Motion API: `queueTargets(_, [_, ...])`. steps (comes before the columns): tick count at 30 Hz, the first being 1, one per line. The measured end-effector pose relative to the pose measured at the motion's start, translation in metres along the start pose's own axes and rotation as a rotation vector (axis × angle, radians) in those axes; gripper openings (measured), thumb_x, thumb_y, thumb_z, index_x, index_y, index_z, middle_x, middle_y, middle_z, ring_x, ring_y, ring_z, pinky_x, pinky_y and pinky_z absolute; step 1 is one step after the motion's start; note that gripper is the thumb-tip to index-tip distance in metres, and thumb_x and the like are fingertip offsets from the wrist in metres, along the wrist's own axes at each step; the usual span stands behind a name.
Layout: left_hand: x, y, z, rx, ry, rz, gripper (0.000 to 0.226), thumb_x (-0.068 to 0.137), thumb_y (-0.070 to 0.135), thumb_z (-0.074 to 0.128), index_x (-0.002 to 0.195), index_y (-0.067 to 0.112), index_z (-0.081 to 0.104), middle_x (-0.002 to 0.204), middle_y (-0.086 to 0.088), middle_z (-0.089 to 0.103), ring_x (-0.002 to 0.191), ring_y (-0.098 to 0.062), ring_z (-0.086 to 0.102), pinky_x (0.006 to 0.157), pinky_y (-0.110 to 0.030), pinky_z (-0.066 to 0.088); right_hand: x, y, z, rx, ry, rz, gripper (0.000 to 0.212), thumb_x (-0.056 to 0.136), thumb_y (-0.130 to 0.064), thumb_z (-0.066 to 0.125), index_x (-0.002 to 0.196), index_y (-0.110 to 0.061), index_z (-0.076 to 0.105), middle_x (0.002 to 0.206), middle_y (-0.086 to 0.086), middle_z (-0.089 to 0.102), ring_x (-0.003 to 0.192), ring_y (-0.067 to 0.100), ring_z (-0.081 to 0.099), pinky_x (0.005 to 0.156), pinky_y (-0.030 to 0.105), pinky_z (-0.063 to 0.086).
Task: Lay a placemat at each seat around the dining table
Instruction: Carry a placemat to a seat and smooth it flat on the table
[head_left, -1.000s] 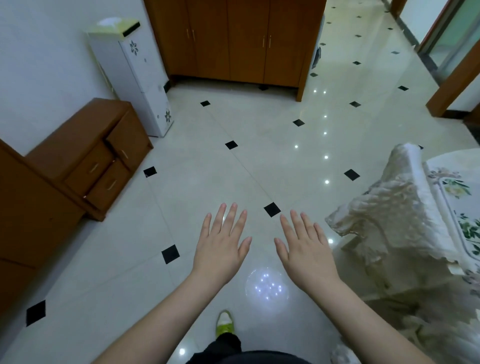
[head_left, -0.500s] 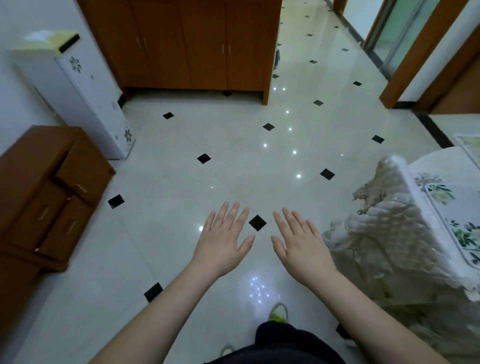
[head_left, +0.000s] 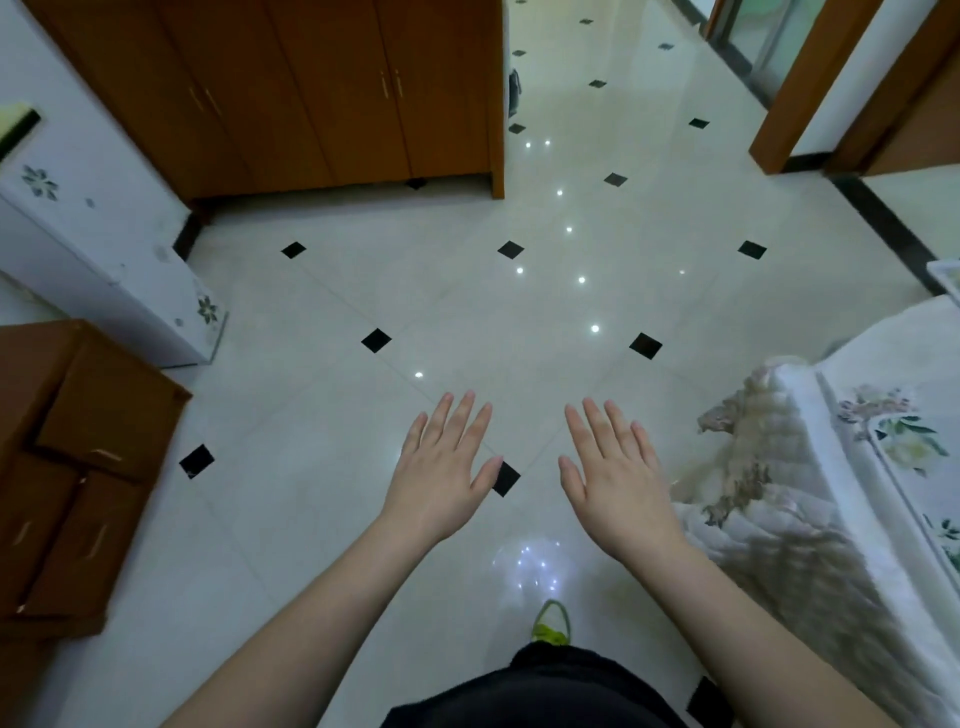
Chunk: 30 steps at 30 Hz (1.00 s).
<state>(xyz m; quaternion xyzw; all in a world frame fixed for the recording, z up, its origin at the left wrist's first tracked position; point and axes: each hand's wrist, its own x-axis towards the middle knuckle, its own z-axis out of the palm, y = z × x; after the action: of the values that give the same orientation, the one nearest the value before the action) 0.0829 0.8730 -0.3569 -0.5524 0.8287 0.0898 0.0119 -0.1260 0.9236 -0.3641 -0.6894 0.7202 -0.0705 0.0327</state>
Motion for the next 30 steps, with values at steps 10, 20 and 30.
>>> queueTargets(10, [0.124, -0.007, -0.017, 0.012, 0.02, 0.037, 0.075, 0.088, 0.061, -0.001, 0.158, 0.033, 0.001, 0.167, 0.007, -0.006, 0.153, -0.016, -0.012, 0.119, -0.033, -0.011, 0.108, 0.041, 0.006, 0.003, 0.008, 0.032, 0.058, 0.095, -0.038, 0.03, 0.144, -0.011, 0.047, 0.148, 0.011, 0.048, 0.138, 0.033, 0.041, 0.113, 0.043, 0.018])
queueTargets(20, [0.265, -0.05, -0.025, 0.081, 0.055, 0.201, 0.067, 0.099, 0.054, 0.02, 0.157, 0.022, 0.023, 0.164, -0.004, 0.021, 0.152, -0.023, 0.016, 0.121, -0.042, 0.006, 0.236, 0.036, 0.03, -0.094, -0.012, 0.103, 0.058, 0.095, -0.039, 0.031, 0.145, -0.014, 0.047, 0.151, 0.01, 0.044, 0.142, 0.032, 0.036, 0.117, 0.045, 0.013])
queueTargets(30, [0.402, -0.077, -0.043, 0.026, 0.026, 0.328, 0.071, 0.095, 0.059, 0.005, 0.158, 0.027, 0.005, 0.167, 0.0, 0.003, 0.153, -0.018, -0.005, 0.12, -0.038, -0.007, 0.339, 0.051, 0.017, -0.142, 0.018, 0.261, 0.058, 0.094, -0.039, 0.031, 0.143, -0.013, 0.05, 0.149, 0.011, 0.046, 0.141, 0.033, 0.039, 0.115, 0.045, 0.014])
